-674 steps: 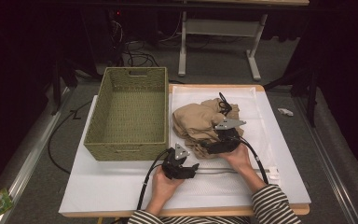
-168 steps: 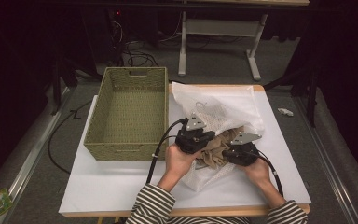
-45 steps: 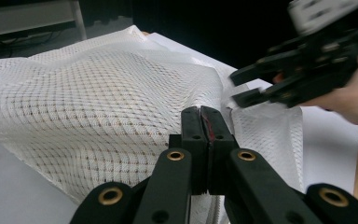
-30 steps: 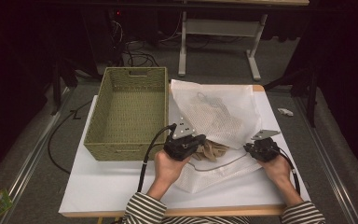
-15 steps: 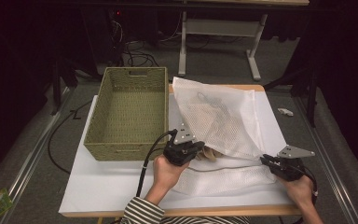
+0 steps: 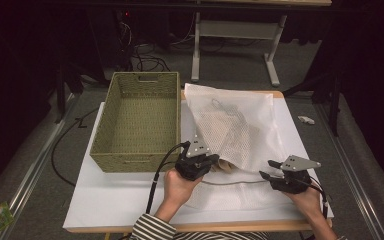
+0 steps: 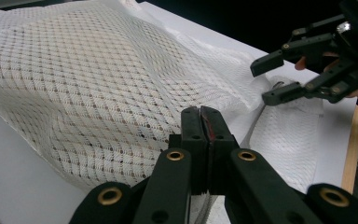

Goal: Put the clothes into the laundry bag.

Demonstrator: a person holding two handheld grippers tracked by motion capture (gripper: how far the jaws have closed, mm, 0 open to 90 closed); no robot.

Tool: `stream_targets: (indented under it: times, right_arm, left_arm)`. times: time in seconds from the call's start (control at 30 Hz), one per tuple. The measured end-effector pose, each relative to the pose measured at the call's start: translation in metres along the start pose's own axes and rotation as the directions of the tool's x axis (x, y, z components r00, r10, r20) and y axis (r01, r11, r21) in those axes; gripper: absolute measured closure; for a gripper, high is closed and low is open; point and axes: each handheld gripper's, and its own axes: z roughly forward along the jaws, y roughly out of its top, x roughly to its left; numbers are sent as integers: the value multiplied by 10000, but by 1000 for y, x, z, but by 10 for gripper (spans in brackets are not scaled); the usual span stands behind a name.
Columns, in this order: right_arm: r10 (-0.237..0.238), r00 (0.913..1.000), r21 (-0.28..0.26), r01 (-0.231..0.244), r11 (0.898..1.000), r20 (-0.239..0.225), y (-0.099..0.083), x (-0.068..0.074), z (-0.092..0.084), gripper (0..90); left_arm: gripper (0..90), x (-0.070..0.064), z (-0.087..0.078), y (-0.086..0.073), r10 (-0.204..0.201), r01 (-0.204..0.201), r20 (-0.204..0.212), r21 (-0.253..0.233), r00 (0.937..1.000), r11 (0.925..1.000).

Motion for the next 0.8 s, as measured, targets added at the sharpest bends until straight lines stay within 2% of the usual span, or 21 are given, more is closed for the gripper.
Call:
stream_targets:
  times: [0.07, 0.13, 0.2, 0.27, 0.3, 0.37, 0.5, 0.67, 0.8]
  right_arm:
    - [-119, 9999, -200, 116, 9997, -119, 1, 6, -4, 481]
    - [-240, 9997, -142, 239, 9996, -84, 3, 10, -3, 497]
    - [-390, 9992, 193, 389, 9991, 62, 2, 11, 4, 596]
    - [-284, 9995, 323, 280, 9991, 132, 1, 9, 11, 745]
    - [-146, 9999, 263, 143, 9996, 80, 0, 7, 12, 817]
    - [-124, 9998, 32, 124, 9999, 121, 0, 6, 8, 885]
    - [-247, 9996, -195, 244, 9995, -148, 2, 6, -6, 891]
    - [17, 9982, -320, -37, 9995, -601, -1, 3, -23, 889]
    - [171, 9972, 45, -168, 9998, -732, -5, -2, -17, 888]
  left_arm:
    - [890, 1, -1, 0, -14, 14, -25, -54, 10000, 10000]
    - [890, 0, 0, 0, -39, 39, -26, -110, 10000, 9999]
    - [889, 0, 0, 0, 3, -4, -45, -106, 10000, 9999]
    - [888, -1, 0, -1, -9, 8, -77, -68, 10000, 10000]
    - [887, 0, 0, -1, -2, 2, -101, -27, 9999, 10000]
    - [886, -1, 0, -2, 166, -163, -274, 128, 9995, 9998]
    - [883, -4, 0, -8, 440, -421, -386, 481, 9983, 9980]
    - [872, -6, 4, -21, 385, -369, -201, 775, 9991, 9963]
    - [873, -7, 9, -31, 301, -279, -200, 1003, 9993, 9946]
